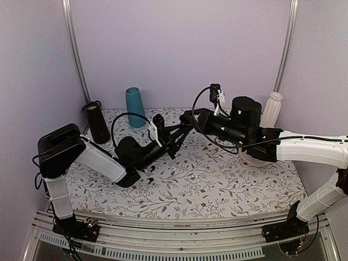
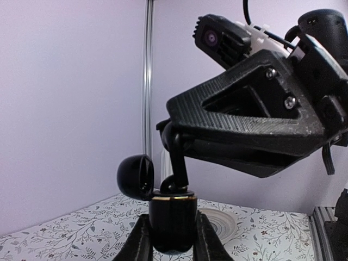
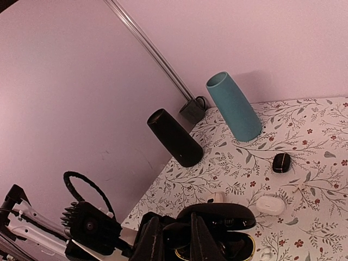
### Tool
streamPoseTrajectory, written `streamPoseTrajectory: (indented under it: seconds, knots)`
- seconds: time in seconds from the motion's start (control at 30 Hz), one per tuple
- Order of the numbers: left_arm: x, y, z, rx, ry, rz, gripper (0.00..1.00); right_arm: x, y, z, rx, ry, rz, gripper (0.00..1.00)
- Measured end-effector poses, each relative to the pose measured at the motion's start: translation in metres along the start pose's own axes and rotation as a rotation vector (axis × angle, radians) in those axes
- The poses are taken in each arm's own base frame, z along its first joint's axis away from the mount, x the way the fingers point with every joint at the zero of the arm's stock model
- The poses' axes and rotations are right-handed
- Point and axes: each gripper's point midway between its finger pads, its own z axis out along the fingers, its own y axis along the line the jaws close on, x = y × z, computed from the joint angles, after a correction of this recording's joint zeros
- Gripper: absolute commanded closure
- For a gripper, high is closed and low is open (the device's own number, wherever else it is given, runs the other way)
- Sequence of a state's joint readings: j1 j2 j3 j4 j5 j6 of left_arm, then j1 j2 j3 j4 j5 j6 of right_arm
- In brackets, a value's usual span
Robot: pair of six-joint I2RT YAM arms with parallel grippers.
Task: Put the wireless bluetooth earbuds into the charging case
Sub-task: Insert the left earbud into the left side groove of the charging case.
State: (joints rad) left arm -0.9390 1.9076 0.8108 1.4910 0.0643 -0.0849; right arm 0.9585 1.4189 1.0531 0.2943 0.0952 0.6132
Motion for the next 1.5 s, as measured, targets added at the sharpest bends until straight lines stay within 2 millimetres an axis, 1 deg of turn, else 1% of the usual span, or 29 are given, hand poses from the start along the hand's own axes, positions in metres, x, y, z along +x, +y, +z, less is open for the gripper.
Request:
streamPoseTrajectory:
  seconds: [0.57, 0.8, 1.2, 1.5]
  knots:
    - [-0.0020, -0.0055, -0.0012, -0.013, 0.002, 0.094, 1.00, 0.0022, 0.0006, 0.0017, -0.003, 0.002, 0.014, 0.88]
    - [-0.0081, -0.0034, -0.0020, -0.029, -0.005, 0.118, 1.00, 0.0027, 0.0011, 0.0021, -0.010, -0.001, 0.024, 0.88]
    - [-0.0071, -0.0017, -0.0032, -0.042, 0.001, 0.136, 1.00, 0.0081, 0.0043, 0.0050, -0.028, 0.012, 0.026, 0.88]
    - [-0.0078, 0.0017, -0.0033, -0.064, 0.001, 0.140, 1.00, 0.0076, 0.0047, 0.0057, -0.031, 0.008, 0.028, 0.89]
